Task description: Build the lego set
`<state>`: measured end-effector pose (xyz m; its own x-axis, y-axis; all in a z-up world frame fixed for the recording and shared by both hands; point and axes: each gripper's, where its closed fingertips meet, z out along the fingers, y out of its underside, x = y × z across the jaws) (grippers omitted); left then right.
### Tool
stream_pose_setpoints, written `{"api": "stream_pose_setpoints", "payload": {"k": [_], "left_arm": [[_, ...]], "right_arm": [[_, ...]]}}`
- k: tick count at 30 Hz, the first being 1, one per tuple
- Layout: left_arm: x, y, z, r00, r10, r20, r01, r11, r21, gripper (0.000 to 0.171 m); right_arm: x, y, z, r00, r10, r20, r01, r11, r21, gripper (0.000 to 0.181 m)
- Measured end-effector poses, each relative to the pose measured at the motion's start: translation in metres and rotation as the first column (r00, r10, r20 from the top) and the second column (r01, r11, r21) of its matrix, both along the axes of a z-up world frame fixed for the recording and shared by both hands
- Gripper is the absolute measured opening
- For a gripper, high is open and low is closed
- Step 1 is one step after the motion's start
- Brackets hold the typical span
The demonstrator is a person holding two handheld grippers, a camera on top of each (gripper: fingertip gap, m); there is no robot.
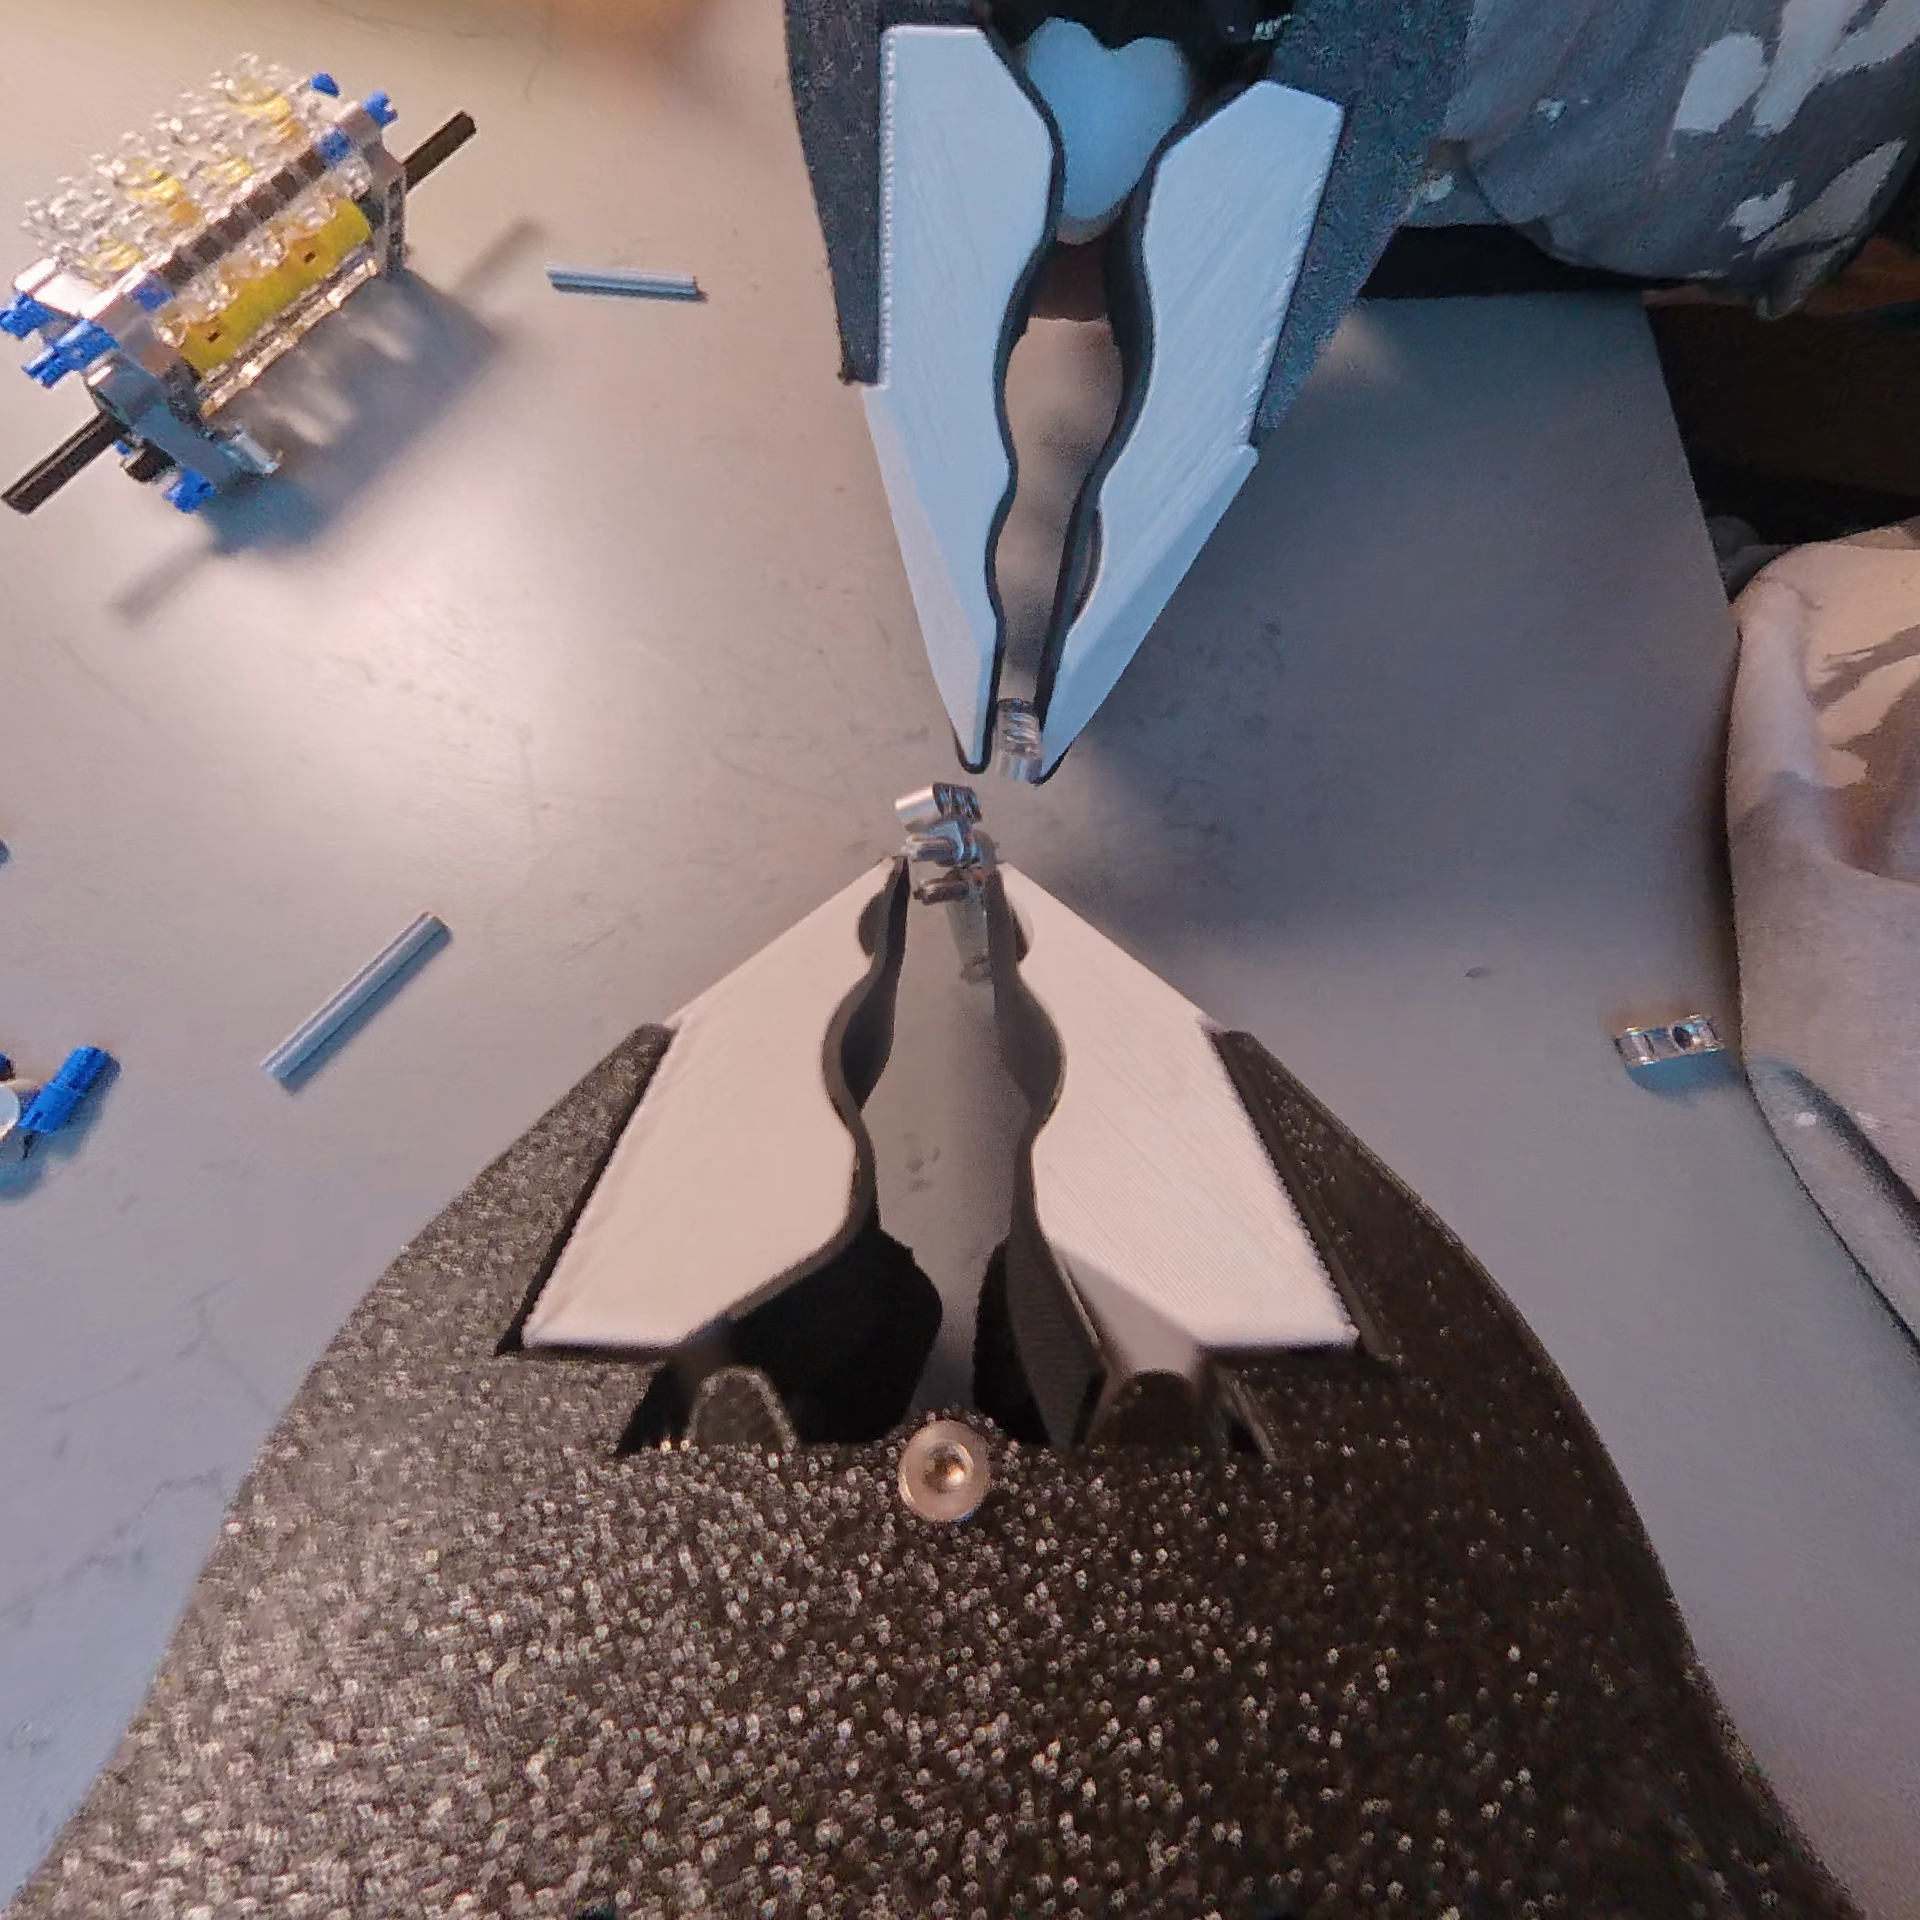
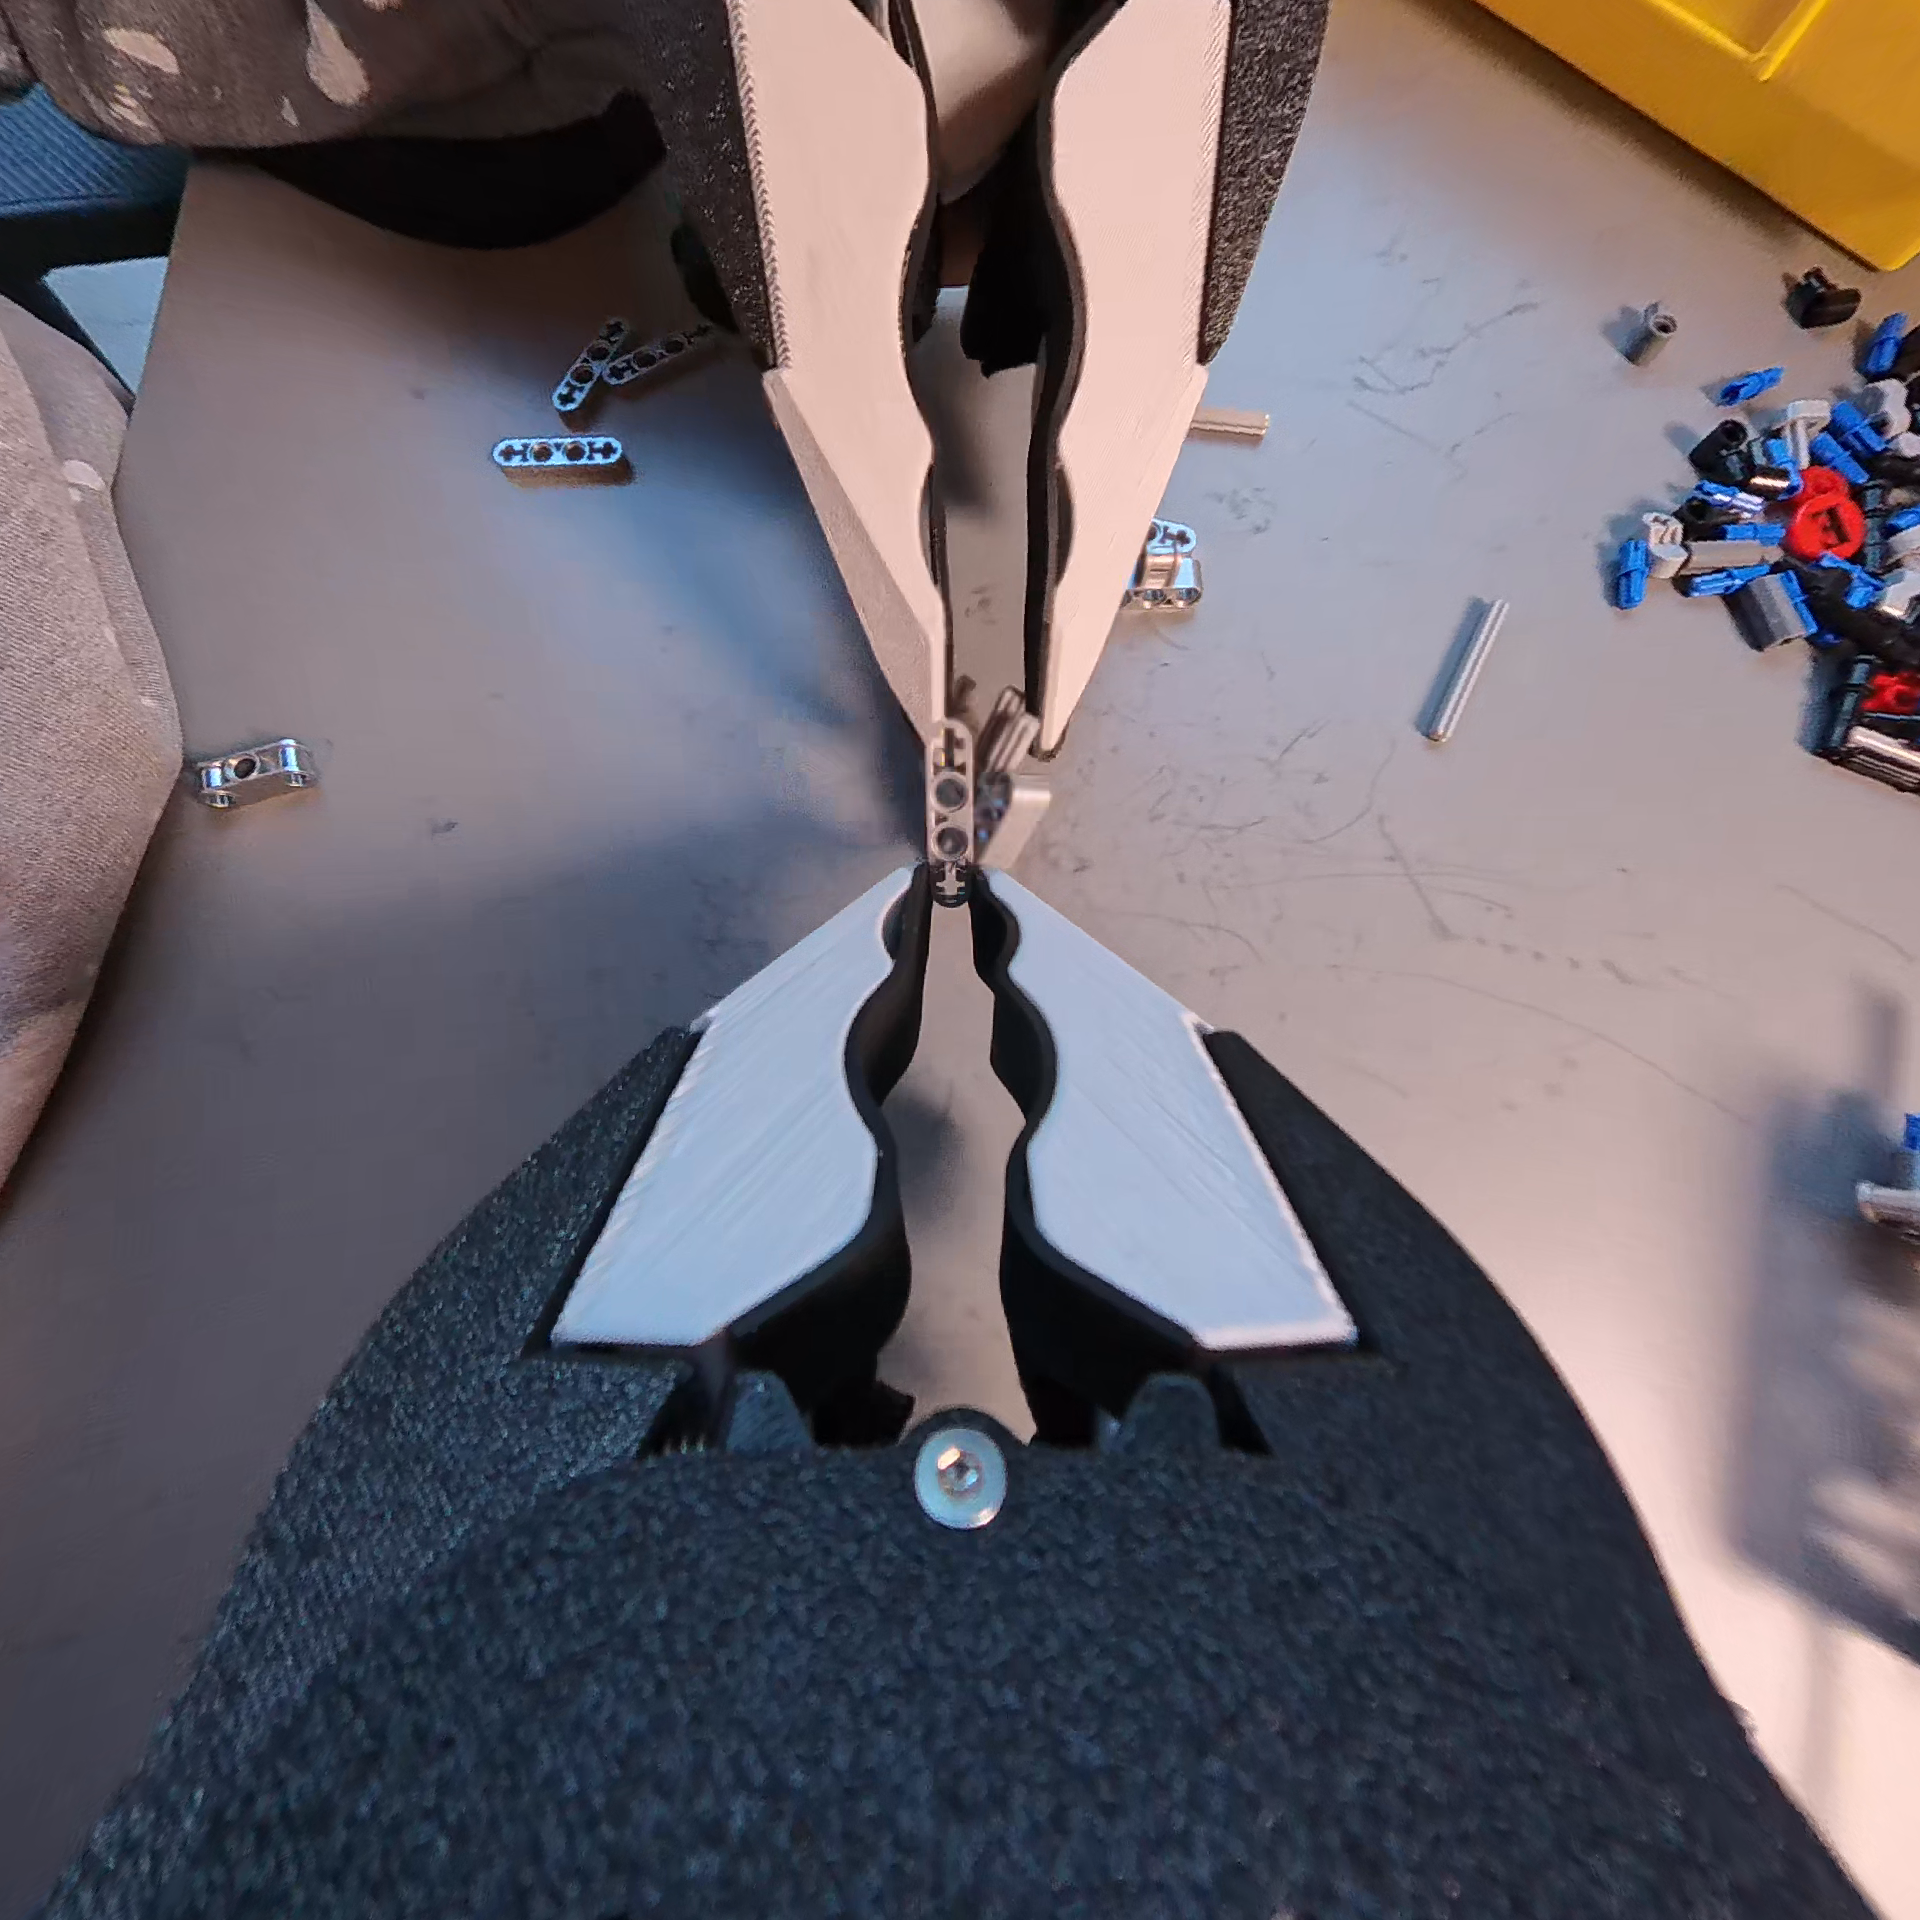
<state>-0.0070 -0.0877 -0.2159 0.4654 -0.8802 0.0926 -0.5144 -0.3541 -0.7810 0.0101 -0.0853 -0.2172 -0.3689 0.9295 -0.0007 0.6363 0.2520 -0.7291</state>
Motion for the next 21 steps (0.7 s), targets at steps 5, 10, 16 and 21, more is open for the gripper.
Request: {"api": "stream_pose_setpoints", "payload": {"k": [5, 10, 16, 21], "left_arm": [[-0.003, 0.003, -0.005, 0.999, 0.028, -0.018, -0.028, 0.999, -0.023, 0.014], [-0.002, 0.004, 0.003, 0.999, 0.03, 0.013, -0.03, 1.0, -0.002, 0.014], [0.01, -0.005, 0.026, 0.993, -0.047, 0.109, 0.04, 0.997, 0.067, 0.017], [0.013, -0.005, 0.021, 0.994, -0.04, 0.098, 0.036, 0.998, 0.05, 0.007]], "right_arm": [[0.001, 0.0, -0.007, 1.0, 0.001, 0.022, 0.0, 1.0, -0.006, 0.005], [-0.002, 0.002, -0.002, 1.0, -0.01, -0.005, 0.01, 1.0, -0.01, 0.004], [-0.003, -0.001, -0.001, 1.0, 0.0, -0.018, 0.0, 1.0, -0.013, 0.004], [-0.006, -0.007, 0.004, 0.999, 0.022, -0.048, -0.022, 1.0, -0.007, 0.005]]}}
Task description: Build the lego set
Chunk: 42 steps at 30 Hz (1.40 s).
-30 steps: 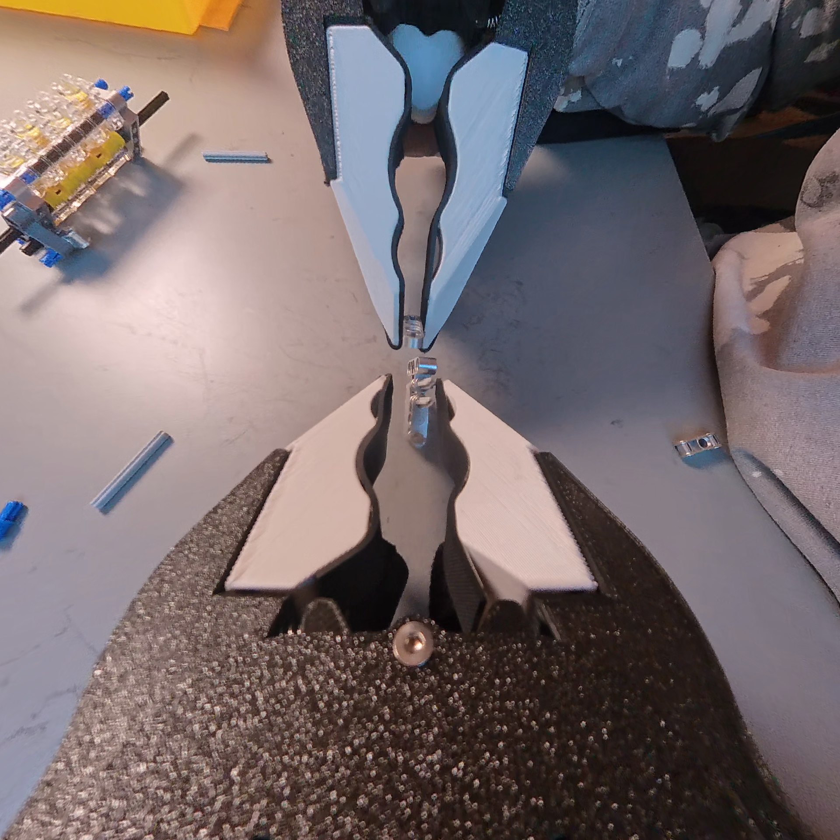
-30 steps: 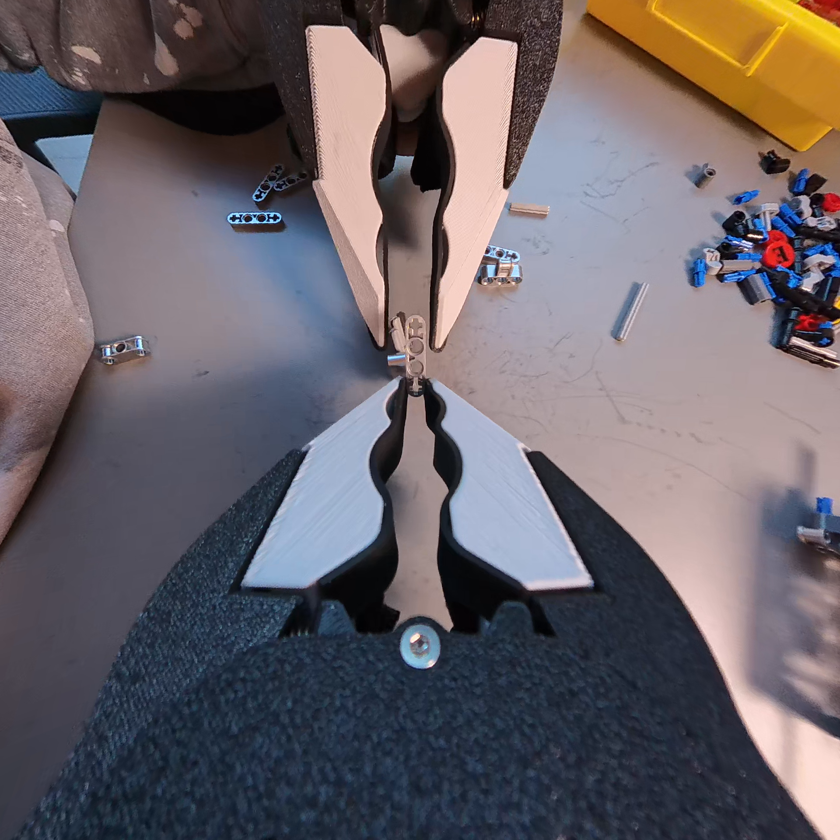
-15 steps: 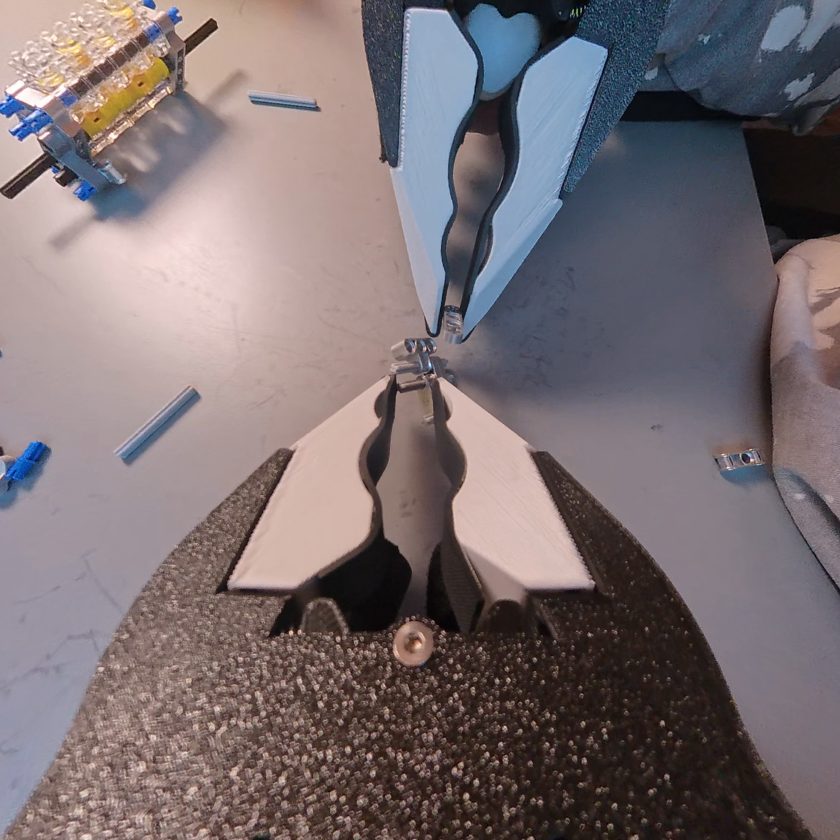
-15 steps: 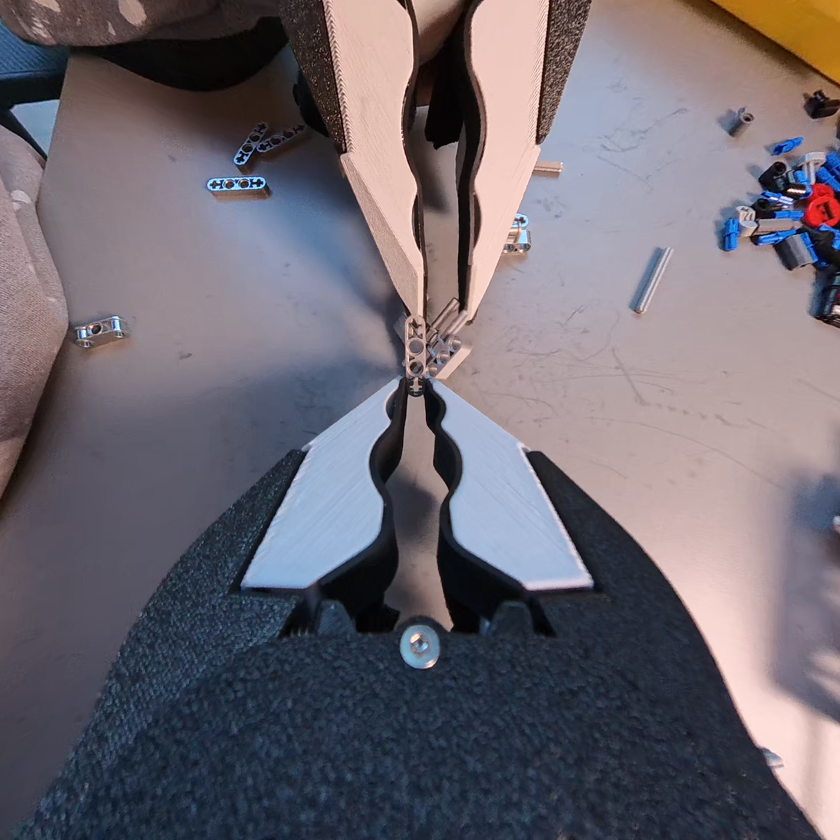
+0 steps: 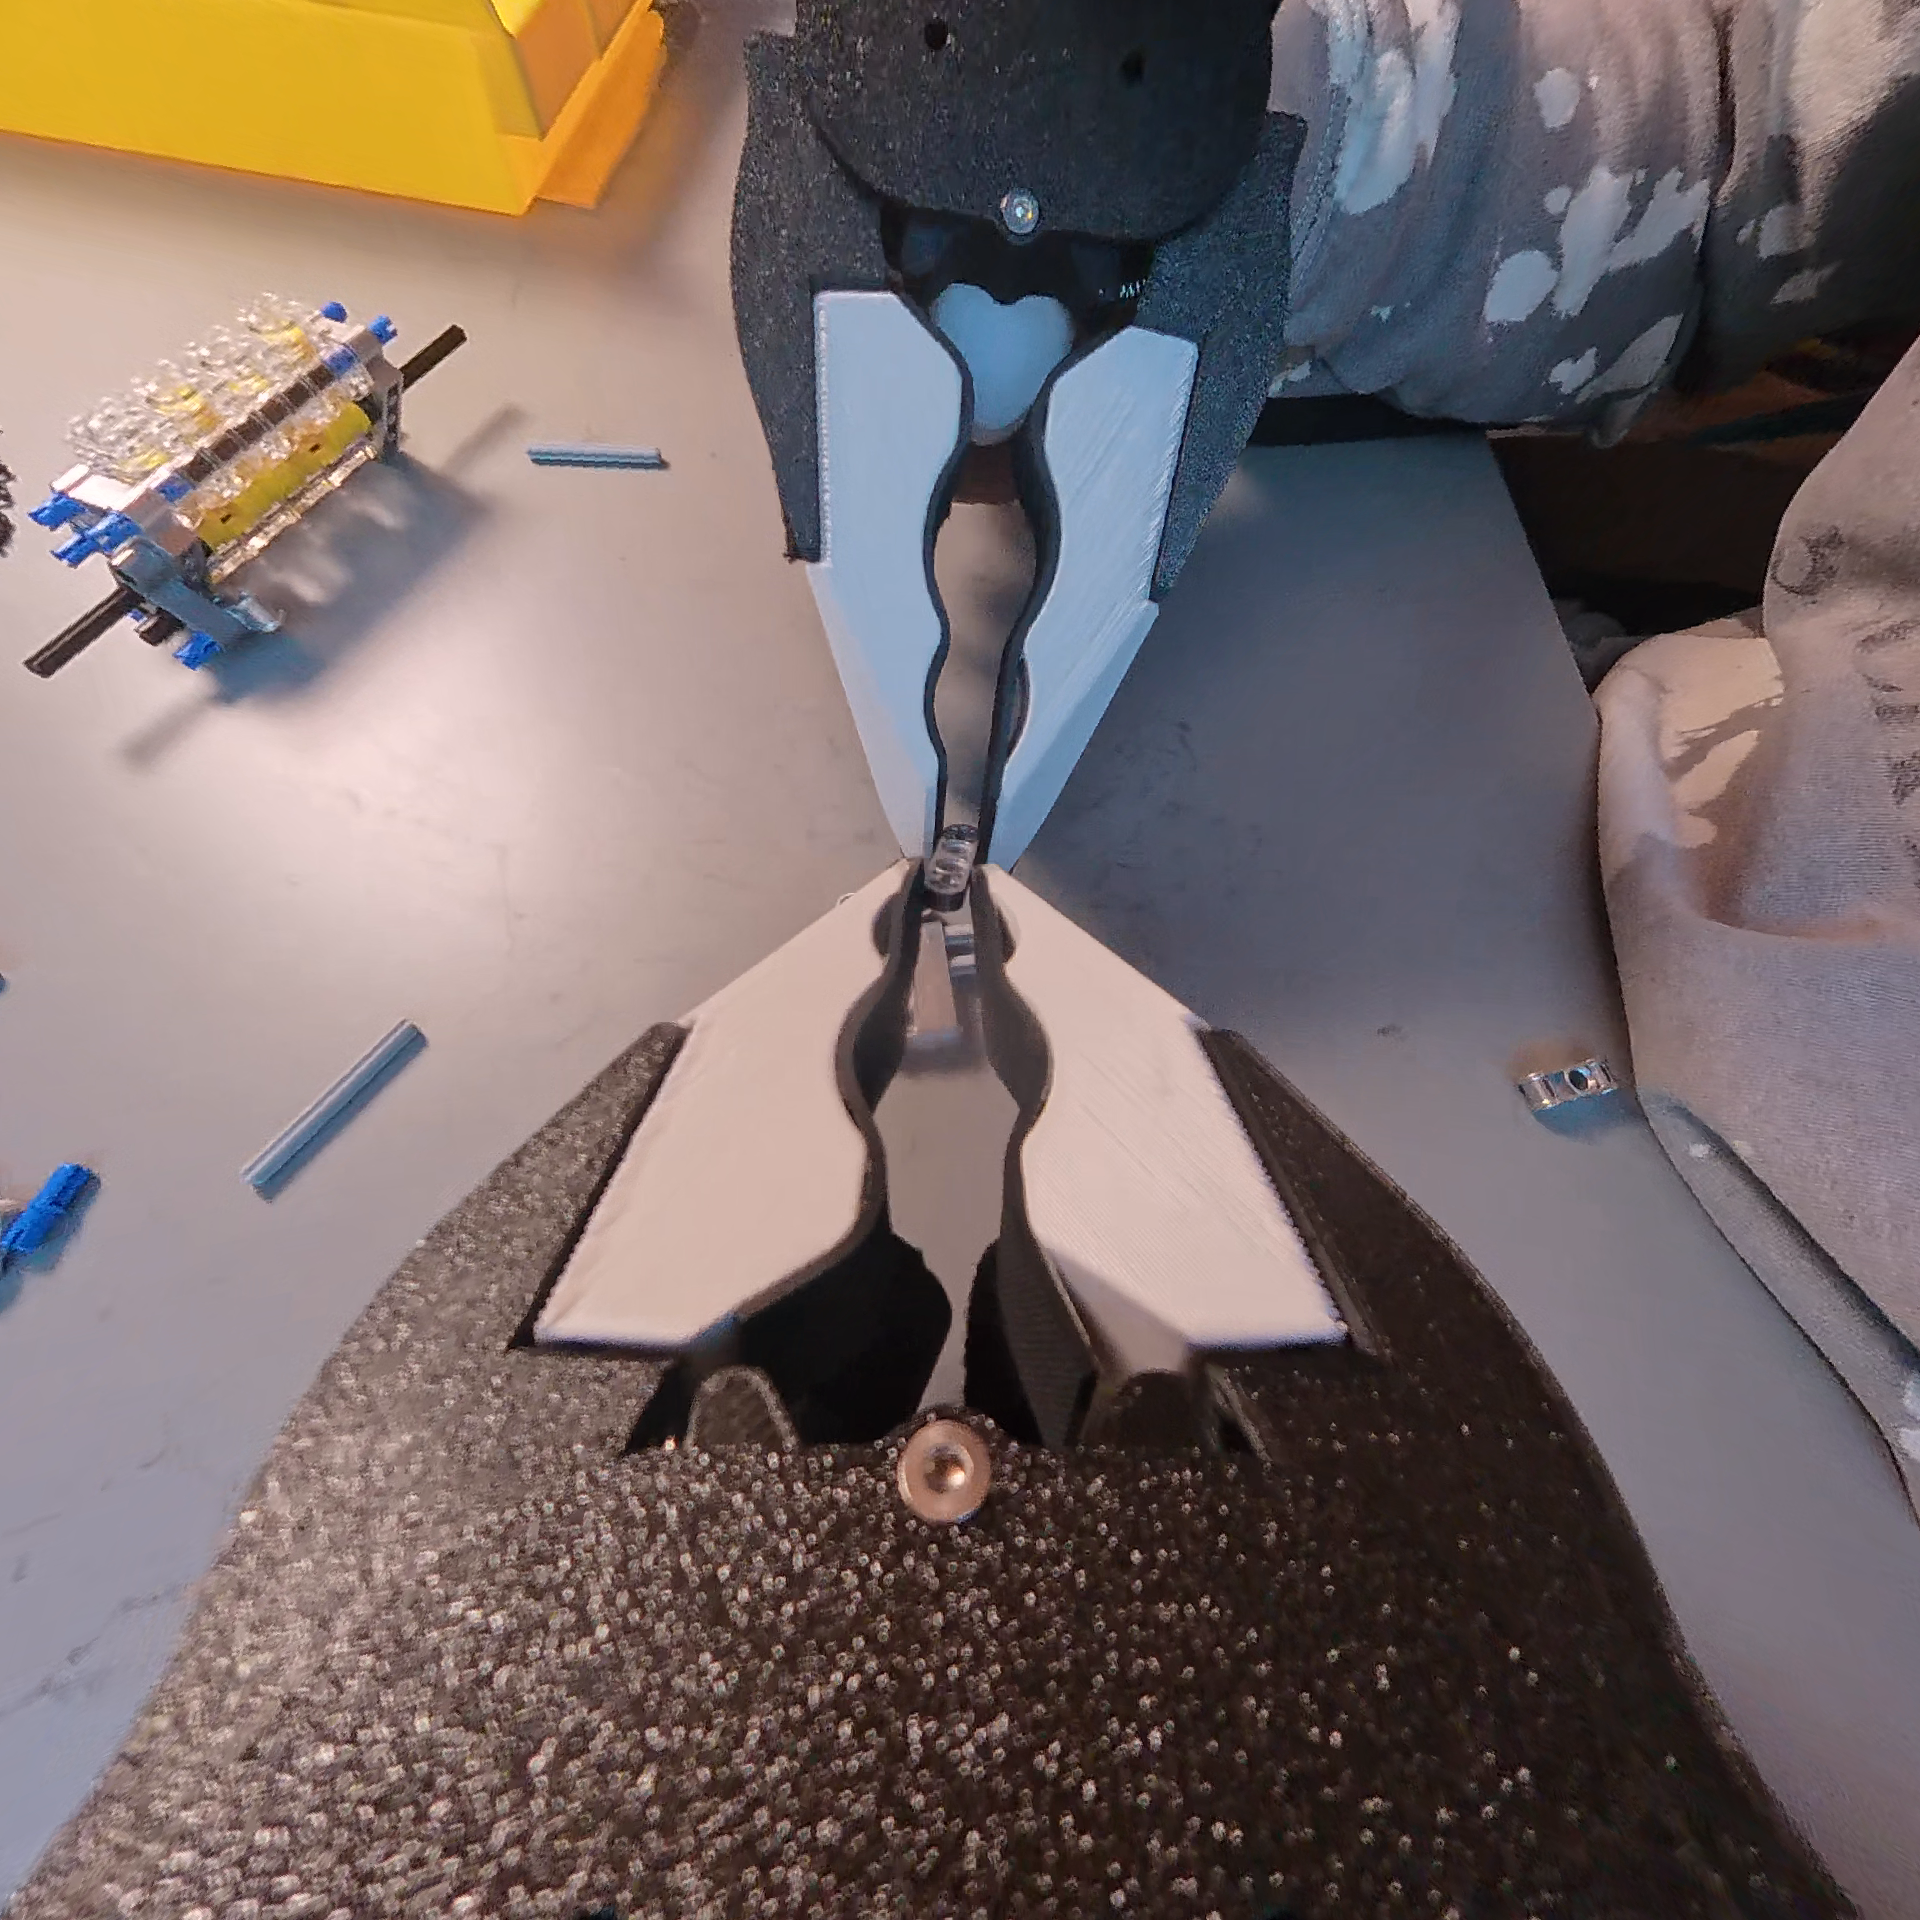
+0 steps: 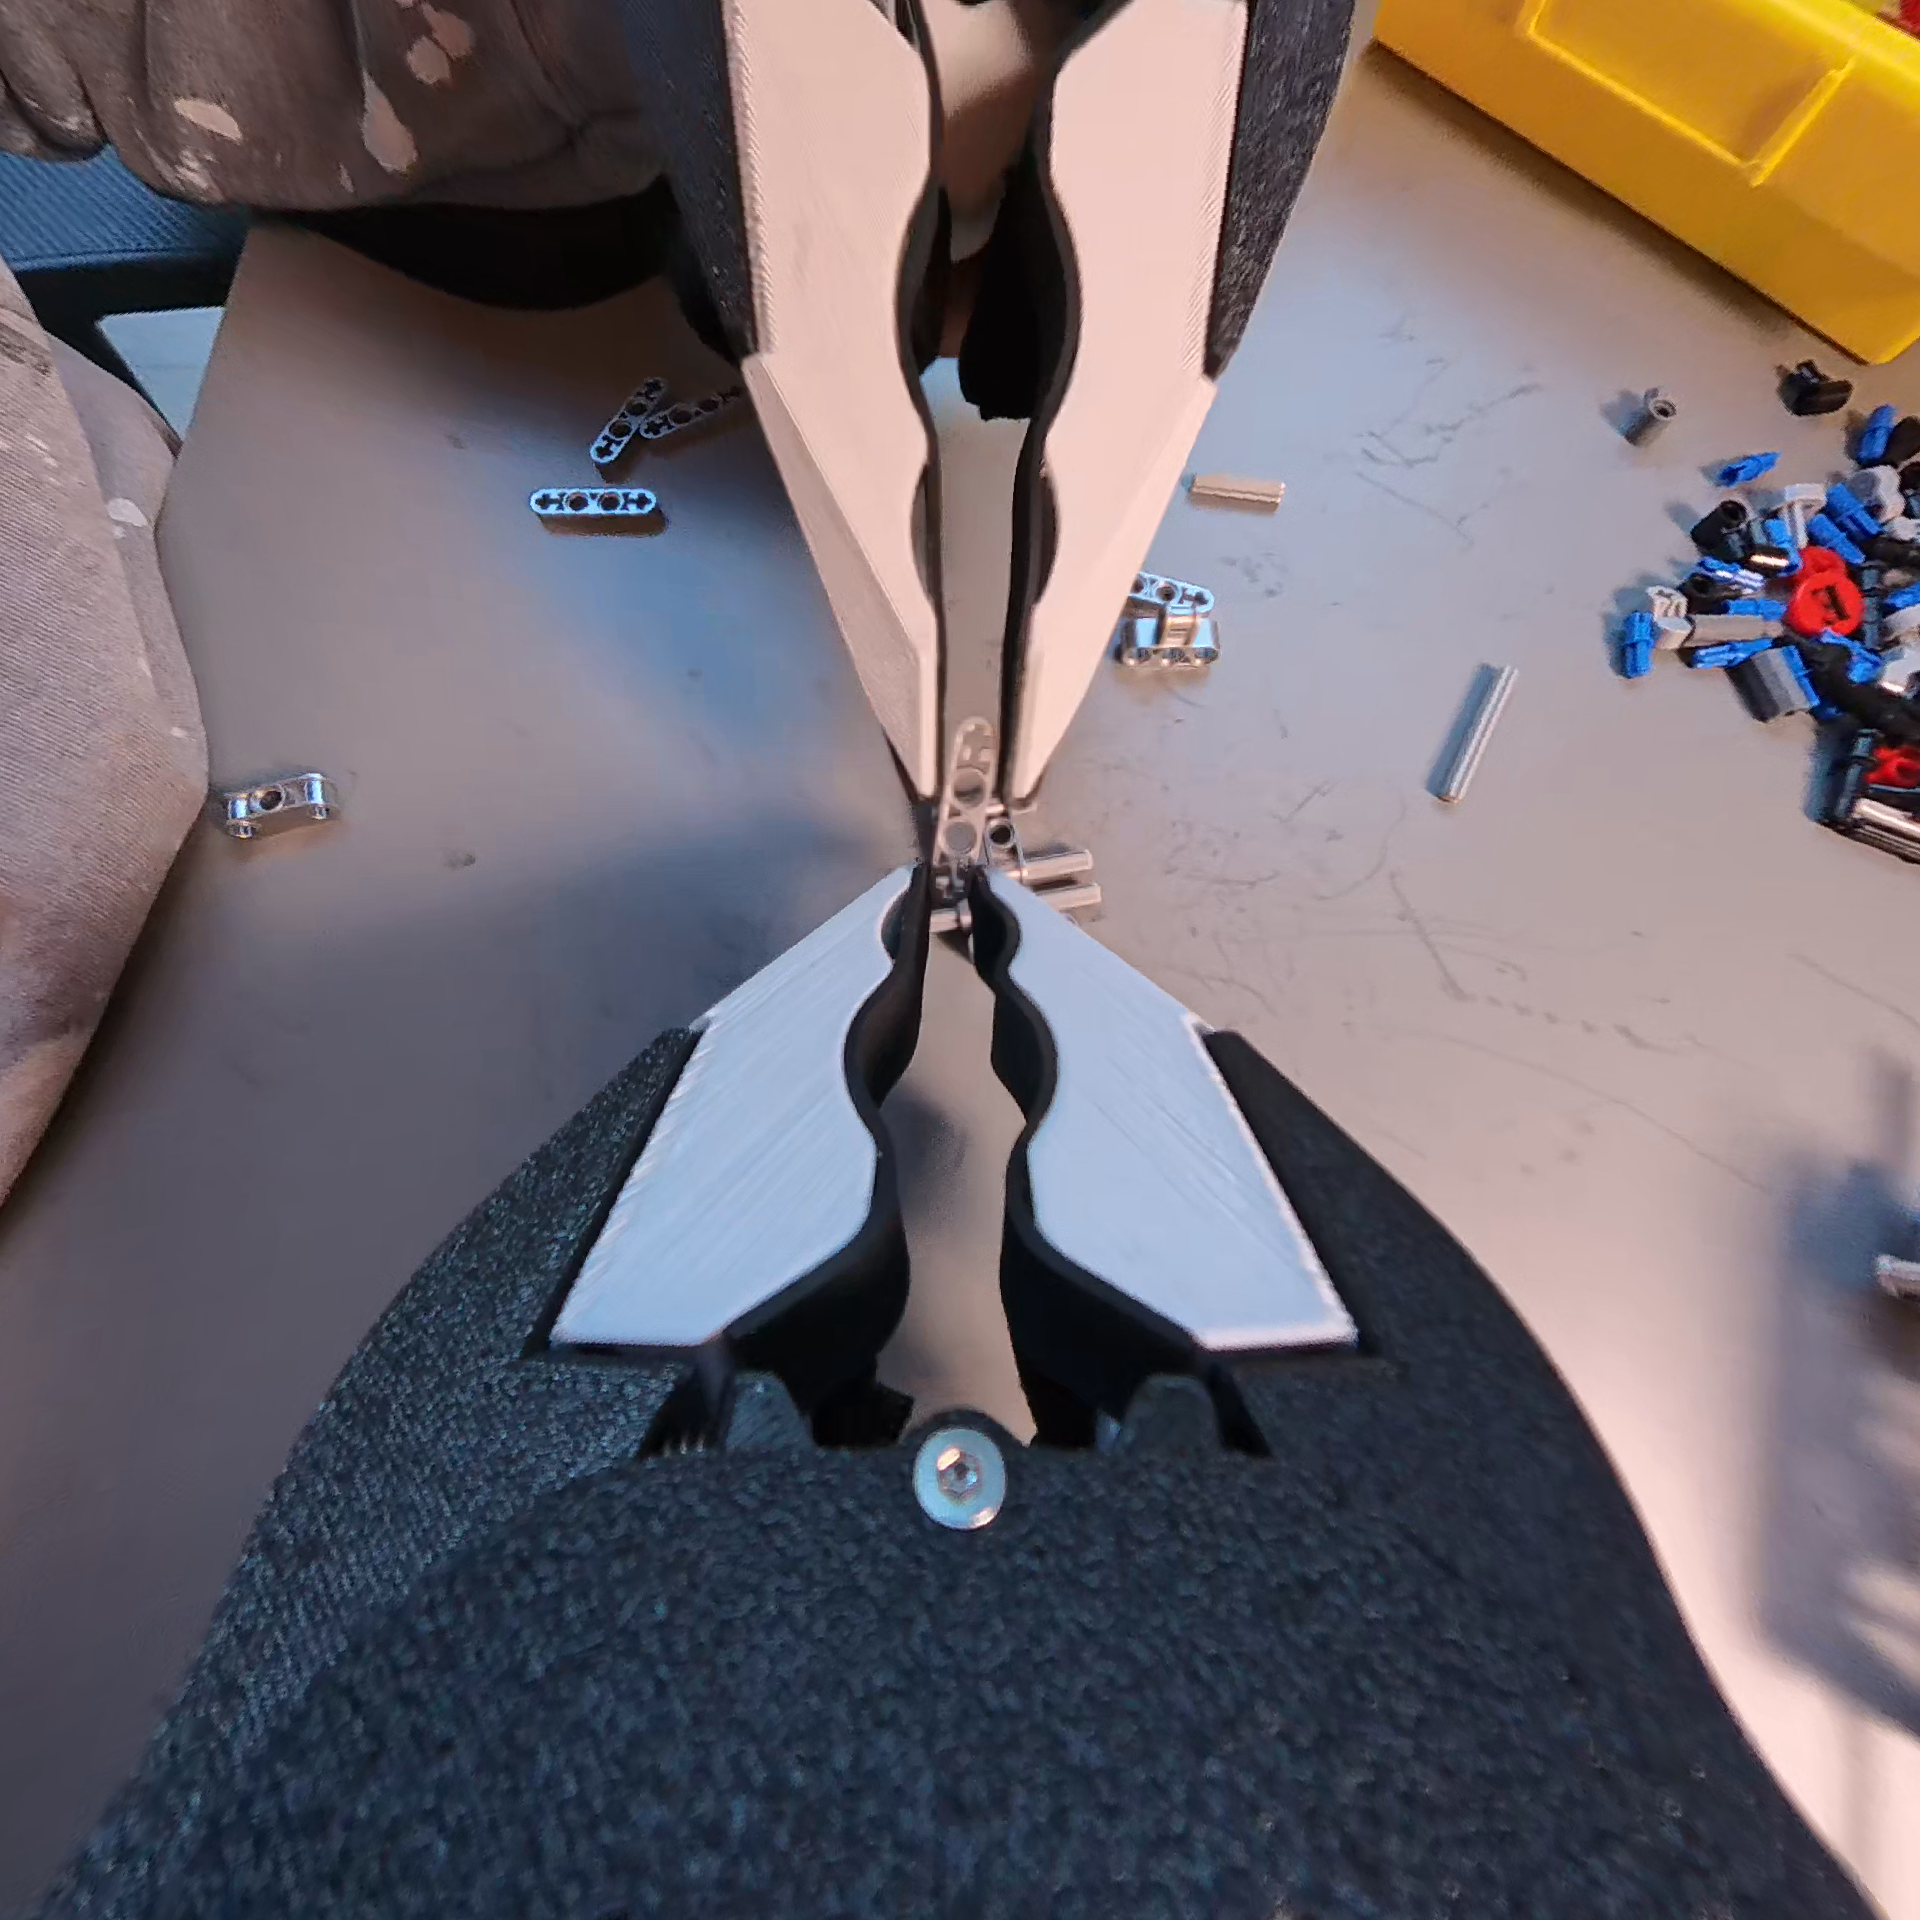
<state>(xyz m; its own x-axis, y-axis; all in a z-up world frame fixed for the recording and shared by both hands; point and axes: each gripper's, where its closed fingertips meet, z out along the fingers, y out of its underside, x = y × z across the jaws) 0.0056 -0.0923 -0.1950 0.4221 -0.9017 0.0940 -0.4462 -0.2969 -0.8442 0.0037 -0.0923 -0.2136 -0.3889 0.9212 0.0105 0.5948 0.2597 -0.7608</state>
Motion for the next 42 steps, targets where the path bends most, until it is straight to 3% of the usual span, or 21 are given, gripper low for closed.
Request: {"api": "stream_pose_setpoints", "payload": {"k": [11, 17, 27, 35, 42], "left_arm": [[0.0, -0.004, -0.004, 1.0, -0.013, 0.002, 0.013, 0.998, -0.068, 0.006], [0.002, -0.007, -0.005, 1.0, -0.026, -0.006, 0.025, 0.997, -0.068, 0.006], [0.004, -0.009, -0.009, 0.999, -0.035, -0.022, 0.033, 0.997, -0.075, 0.006], [-0.026, 0.003, -0.022, 0.991, 0.084, -0.101, -0.099, 0.984, -0.151, 0.01], [-0.023, 0.002, -0.039, 0.982, 0.106, -0.155, -0.139, 0.966, -0.217, 0.028]], "right_arm": [[-0.002, -0.003, 0.022, 0.993, 0.019, -0.115, -0.025, 0.998, -0.049, 0.02], [-0.001, -0.005, 0.011, 0.997, 0.036, -0.072, -0.037, 0.999, -0.023, 0.007], [0.0, -0.007, 0.007, 0.998, 0.041, -0.041, -0.043, 0.998, -0.043, 0.006], [0.007, 0.03, -0.001, 0.997, -0.076, -0.01, 0.075, 0.996, -0.042, 0.005], [0.006, 0.015, -0.005, 1.0, -0.016, 0.01, 0.016, 1.0, -0.026, 0.005]]}}
